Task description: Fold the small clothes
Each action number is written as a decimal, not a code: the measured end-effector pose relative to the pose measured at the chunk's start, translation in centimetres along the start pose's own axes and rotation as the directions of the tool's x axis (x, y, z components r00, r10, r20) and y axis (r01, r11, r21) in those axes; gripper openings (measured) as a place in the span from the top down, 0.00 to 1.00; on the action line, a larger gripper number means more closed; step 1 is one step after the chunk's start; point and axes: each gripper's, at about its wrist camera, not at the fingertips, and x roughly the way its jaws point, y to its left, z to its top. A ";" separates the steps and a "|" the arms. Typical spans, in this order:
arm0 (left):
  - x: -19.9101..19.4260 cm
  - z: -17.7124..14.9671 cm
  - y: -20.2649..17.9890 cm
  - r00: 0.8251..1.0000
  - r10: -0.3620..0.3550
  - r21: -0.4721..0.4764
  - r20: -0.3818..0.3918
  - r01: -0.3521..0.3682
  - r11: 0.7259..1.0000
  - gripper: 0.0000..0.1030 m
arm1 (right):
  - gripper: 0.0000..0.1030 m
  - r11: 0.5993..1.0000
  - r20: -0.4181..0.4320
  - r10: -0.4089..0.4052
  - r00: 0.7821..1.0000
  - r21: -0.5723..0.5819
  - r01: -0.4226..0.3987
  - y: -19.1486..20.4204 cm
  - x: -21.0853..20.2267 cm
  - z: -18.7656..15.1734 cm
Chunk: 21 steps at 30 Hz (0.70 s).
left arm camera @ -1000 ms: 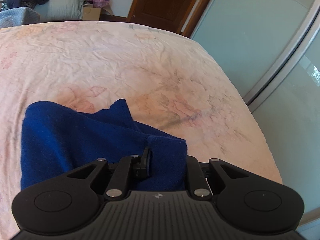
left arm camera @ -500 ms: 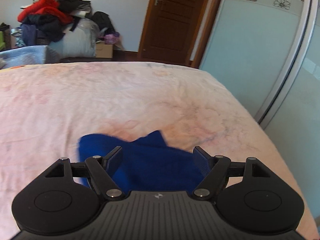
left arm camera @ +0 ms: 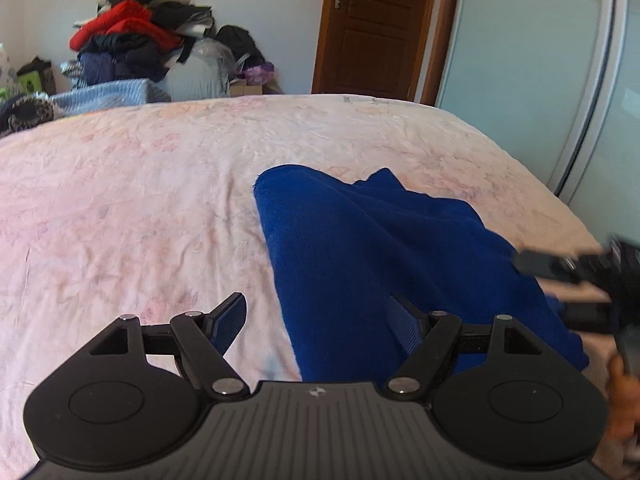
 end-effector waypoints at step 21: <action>0.4 -3.6 -3.1 1.000 0.025 0.071 -0.014 -0.024 0.997 0.19 | 0.51 0.920 -0.016 -0.249 0.968 -0.317 0.231 3.5 4.2 4.2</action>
